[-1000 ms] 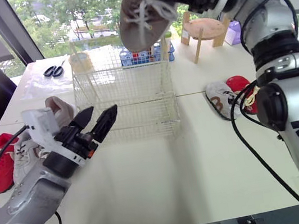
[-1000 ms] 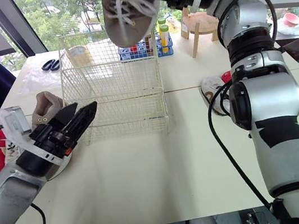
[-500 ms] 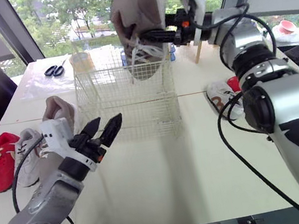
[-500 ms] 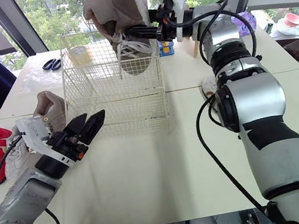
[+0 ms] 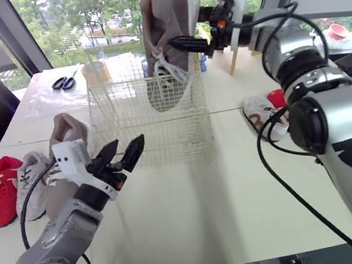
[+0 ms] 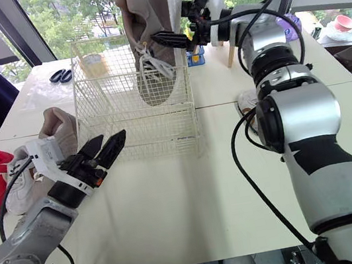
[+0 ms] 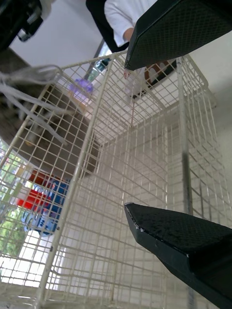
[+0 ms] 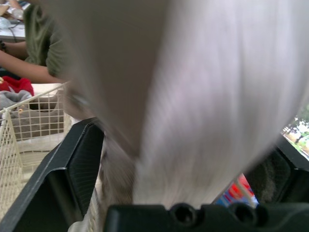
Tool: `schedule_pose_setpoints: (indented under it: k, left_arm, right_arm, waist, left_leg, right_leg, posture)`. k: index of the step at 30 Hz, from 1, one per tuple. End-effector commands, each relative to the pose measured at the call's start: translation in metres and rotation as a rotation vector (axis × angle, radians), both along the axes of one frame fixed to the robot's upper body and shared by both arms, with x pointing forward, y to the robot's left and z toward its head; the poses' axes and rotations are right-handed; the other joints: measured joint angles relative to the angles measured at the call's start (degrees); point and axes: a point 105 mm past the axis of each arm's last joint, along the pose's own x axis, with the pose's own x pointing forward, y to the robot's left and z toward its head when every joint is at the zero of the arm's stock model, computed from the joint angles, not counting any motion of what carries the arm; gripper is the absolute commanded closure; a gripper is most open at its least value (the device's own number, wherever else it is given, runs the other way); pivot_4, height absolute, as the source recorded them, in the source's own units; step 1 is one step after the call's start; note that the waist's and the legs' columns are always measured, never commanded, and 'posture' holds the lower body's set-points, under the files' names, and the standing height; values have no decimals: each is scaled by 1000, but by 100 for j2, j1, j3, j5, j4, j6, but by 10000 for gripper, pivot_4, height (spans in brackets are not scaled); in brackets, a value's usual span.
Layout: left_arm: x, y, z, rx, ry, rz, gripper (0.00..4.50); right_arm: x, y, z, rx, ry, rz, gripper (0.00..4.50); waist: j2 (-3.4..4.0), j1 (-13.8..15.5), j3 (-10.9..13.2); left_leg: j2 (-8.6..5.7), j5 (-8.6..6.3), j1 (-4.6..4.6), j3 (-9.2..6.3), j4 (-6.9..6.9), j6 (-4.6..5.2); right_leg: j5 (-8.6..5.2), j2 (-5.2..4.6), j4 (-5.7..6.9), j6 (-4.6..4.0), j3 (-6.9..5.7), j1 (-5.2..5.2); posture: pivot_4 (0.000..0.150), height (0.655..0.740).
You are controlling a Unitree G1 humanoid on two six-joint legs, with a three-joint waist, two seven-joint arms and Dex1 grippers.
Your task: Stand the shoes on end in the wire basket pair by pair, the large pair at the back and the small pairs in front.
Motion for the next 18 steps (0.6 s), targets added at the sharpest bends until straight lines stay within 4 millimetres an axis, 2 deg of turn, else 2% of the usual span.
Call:
schedule_pose_setpoints:
  k: [1,8,11,14,18]
  left_arm:
    - [1,-2,7,0,-40,-7,0]
    - [3,1,6,26,-37,-6,0]
    - [3,4,4,32,-32,-2,0]
    - [4,3,4,35,-30,-11,0]
    - [4,10,12,35,-51,18,0]
  right_arm:
    - [-16,-5,44,24,-98,39,652]
    - [-17,-31,38,-137,-130,-31,652]
    - [-21,-34,42,-128,-152,-13,652]
    - [-19,-35,38,-190,-196,-37,652]
    - [-22,-50,44,-206,-224,-72,652]
  waist:
    - [0,-3,0]
    - [0,14,0]
    - [1,-13,0]
    - [2,-44,0]
    - [2,-11,0]
  left_leg:
    - [0,0,0,0,-1,0]
    - [-1,0,-1,-1,0,0]
    - [-2,0,0,1,-1,1]
    - [5,0,6,4,-3,0]
    - [8,1,7,5,-3,-1]
  right_leg:
    - [0,1,0,0,0,0]
    - [3,1,-8,4,-3,6]
    - [3,1,-10,4,-2,6]
    - [9,5,-6,15,-2,6]
    - [10,9,-4,16,-2,6]
  posture:
    - [1500,7400]
    - [1500,7400]
    - [1500,7400]
    - [1500,7400]
    - [1500,7400]
